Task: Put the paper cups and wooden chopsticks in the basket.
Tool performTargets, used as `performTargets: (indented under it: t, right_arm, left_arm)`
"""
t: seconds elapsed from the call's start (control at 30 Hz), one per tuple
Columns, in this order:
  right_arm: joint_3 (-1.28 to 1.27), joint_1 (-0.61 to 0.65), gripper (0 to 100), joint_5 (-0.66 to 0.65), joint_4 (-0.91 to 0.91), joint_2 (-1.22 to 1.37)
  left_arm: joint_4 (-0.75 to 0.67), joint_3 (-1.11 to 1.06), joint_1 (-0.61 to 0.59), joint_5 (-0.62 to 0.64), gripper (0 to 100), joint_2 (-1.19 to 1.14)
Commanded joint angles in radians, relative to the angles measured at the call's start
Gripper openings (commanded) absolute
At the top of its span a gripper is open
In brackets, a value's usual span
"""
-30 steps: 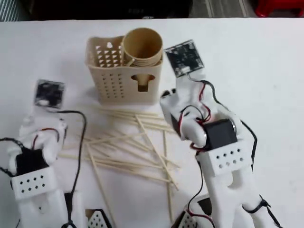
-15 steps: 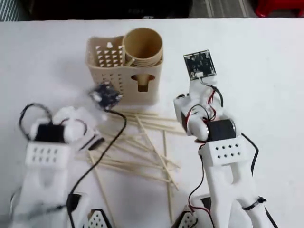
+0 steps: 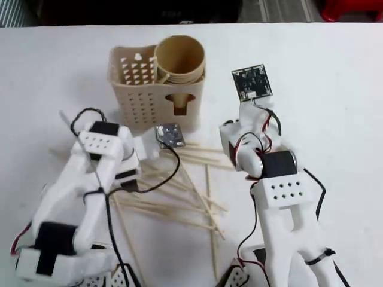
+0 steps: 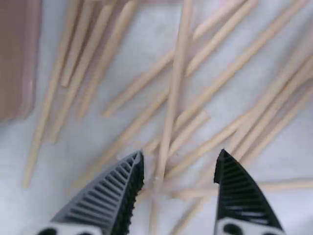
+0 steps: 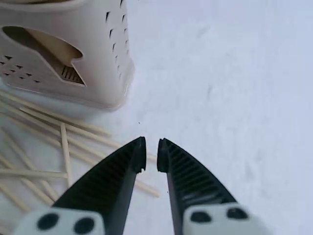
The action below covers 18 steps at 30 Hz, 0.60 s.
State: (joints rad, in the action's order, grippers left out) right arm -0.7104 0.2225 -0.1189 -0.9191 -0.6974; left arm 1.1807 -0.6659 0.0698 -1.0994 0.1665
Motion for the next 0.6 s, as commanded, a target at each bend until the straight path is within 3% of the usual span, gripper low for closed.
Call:
performTargets:
  t: [0.0, 0.1, 0.4, 0.57]
  right_arm:
    - [0.006, -0.012, 4.9, 0.008, 0.019, -0.022]
    - [0.006, -0.012, 4.9, 0.008, 0.019, -0.022]
    - [0.006, -0.012, 4.9, 0.003, 0.019, -0.022]
    - [0.006, -0.012, 4.9, 0.003, 0.019, -0.022]
  left_arm:
    - [-0.1, 0.038, 0.01, -0.008, 24, -0.096]
    - [-0.144, 0.038, 0.005, -0.008, 22, -0.159]
    - [-0.138, 0.028, 0.012, -0.005, 2, -0.188]
    - [-0.055, 0.034, 0.013, 0.0, 2, -0.186]
